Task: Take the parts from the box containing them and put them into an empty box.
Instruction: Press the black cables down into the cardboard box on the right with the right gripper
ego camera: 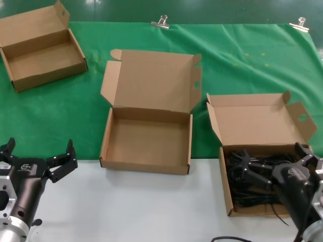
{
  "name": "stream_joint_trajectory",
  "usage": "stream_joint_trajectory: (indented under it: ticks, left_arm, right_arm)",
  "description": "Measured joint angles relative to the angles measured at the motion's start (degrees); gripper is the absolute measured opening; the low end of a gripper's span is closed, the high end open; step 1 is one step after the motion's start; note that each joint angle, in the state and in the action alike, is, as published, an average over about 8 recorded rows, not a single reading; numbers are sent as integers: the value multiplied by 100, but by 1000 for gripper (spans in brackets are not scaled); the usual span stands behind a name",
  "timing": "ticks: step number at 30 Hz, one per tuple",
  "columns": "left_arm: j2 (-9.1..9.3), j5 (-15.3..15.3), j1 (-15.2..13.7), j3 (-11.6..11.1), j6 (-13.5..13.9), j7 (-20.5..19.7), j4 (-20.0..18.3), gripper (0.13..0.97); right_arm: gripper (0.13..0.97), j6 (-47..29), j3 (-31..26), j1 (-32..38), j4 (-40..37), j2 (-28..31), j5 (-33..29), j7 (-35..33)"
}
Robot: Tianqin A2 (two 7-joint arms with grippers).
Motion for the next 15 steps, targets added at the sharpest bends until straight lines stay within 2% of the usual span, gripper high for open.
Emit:
stream_joint_trajectory:
  ticks: [15]
  left_arm:
    - [0, 0, 0, 0, 0, 0, 0, 966]
  right_arm:
    - [966, 0, 0, 0, 0, 0, 0, 0]
